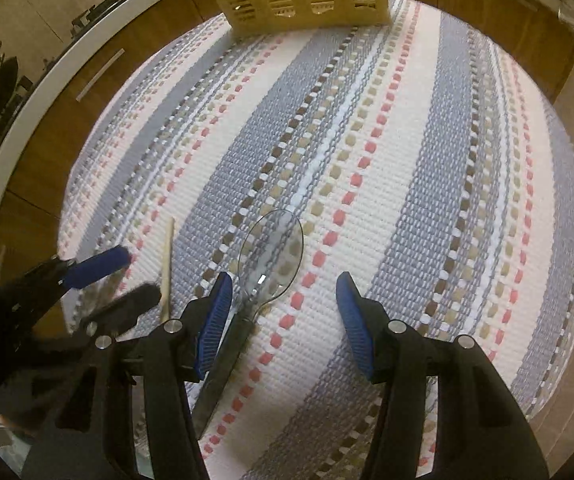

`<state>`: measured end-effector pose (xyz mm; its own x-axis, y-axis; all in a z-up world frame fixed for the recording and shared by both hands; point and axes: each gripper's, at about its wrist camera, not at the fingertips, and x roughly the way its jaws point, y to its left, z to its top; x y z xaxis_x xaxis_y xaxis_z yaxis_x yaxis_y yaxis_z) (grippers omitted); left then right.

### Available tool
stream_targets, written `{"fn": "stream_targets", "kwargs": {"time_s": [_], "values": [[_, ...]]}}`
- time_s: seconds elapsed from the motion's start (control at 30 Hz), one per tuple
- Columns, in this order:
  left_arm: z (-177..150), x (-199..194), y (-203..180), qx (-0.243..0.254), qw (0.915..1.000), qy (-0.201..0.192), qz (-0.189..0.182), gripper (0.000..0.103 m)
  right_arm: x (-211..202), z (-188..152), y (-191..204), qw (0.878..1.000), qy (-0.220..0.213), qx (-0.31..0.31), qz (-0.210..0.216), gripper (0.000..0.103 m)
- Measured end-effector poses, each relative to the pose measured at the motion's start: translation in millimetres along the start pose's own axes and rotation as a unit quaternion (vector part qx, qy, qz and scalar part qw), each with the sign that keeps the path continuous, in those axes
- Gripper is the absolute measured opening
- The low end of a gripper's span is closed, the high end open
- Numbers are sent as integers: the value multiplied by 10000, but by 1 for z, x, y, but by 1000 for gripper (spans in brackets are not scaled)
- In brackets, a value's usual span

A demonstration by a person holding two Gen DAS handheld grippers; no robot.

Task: Organize utensils
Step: 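Grasp a wooden chopstick with the left tool while the right tool grasps a clear spoon, then lift the chopstick with the left tool while the right tool lifts the clear spoon toward the holder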

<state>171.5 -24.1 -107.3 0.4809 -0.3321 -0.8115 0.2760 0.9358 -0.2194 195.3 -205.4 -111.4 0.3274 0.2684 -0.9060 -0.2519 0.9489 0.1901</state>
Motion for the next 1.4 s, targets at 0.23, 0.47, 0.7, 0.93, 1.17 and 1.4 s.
{"fn": "stream_targets", "kwargs": {"time_s": [0.23,0.47,0.7,0.93,1.17,1.4], "values": [[-15,4,-32,469,9968,-66,644,50,11,0,25,9987,-150,-247,-421,50],[-18,6,-50,834,9912,-151,1014,37,19,12,41,9948,-111,-596,-821,44],[-14,2,-33,661,9935,-226,895,6,13,8,31,9928,-88,-932,-754,32],[-1,-3,7,-70,9994,-252,231,5,7,8,27,9829,-174,-1351,-1237,30],[12,1,32,-711,9972,-242,6,5,9,24,5,9775,-20,-1713,-1228,30],[28,8,37,-901,9958,-116,-137,12,10,39,-24,9910,349,-1137,-613,53]]}}
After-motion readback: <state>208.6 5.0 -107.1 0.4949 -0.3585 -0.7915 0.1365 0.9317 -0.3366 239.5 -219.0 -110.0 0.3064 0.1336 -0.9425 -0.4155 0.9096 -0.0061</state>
